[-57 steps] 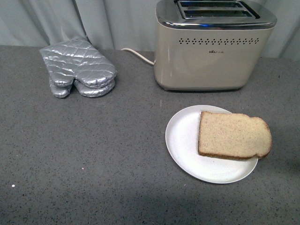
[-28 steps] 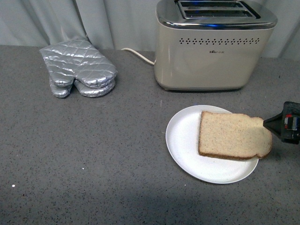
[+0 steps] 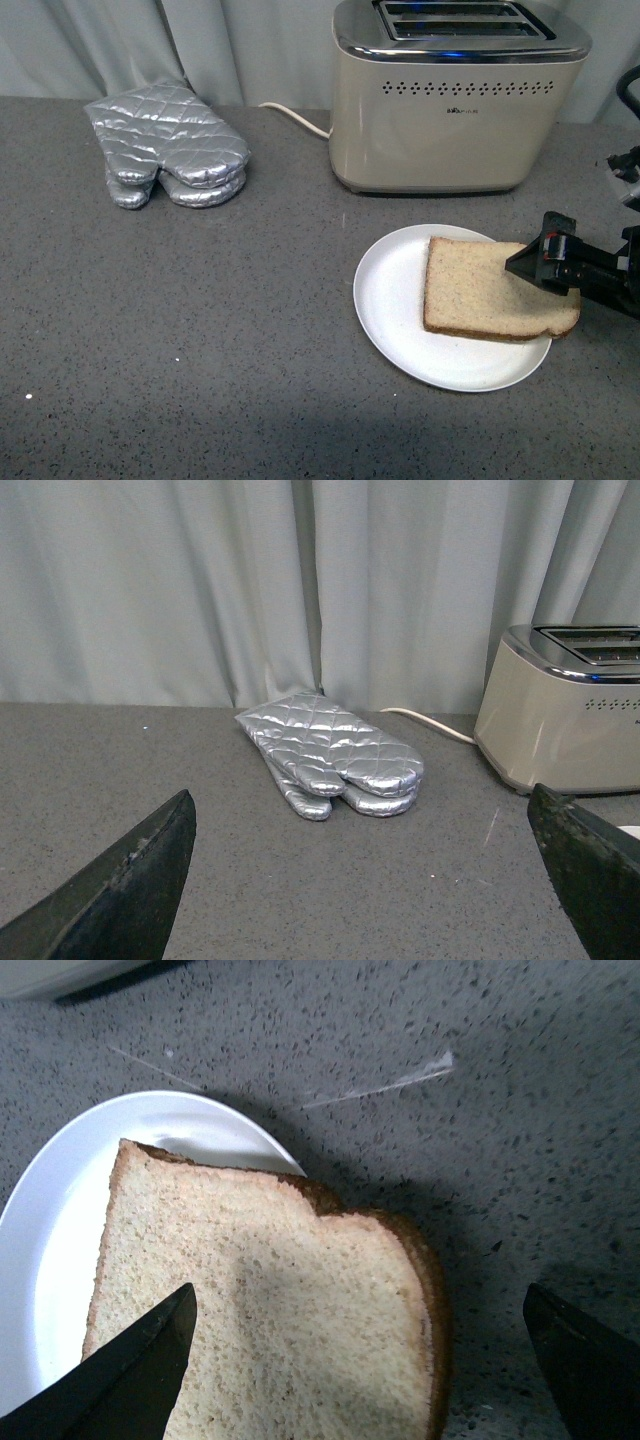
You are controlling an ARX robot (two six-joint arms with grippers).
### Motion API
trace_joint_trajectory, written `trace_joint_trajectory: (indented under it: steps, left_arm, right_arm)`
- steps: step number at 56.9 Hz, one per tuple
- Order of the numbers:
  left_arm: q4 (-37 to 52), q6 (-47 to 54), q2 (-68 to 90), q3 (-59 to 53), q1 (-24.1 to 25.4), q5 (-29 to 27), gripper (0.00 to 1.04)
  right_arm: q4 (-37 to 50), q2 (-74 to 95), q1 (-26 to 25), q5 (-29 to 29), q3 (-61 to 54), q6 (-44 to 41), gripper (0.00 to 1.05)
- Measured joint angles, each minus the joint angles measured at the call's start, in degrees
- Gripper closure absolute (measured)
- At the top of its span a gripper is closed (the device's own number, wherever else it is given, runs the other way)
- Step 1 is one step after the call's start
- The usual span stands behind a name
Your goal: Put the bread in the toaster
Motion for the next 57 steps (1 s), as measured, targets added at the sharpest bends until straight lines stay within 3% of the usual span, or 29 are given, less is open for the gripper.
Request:
trace_joint_trajectory:
  steps: [5, 36, 57]
  left_arm:
    - [0.0, 0.0, 0.0, 0.0, 0.0, 0.0, 0.07]
    - [0.0, 0.0, 0.0, 0.0, 0.0, 0.0, 0.07]
    - [0.0, 0.0, 0.0, 0.0, 0.0, 0.0, 0.07]
  right_arm:
    - [0.3, 0.8, 0.6, -0.4, 0.1, 1.5, 0.15]
    - [-0.9, -4.0, 0.9, 0.8, -0.3, 3.9, 1.02]
    - [-4.7, -20.6, 0.9, -7.5, -3.8, 8.2, 1.03]
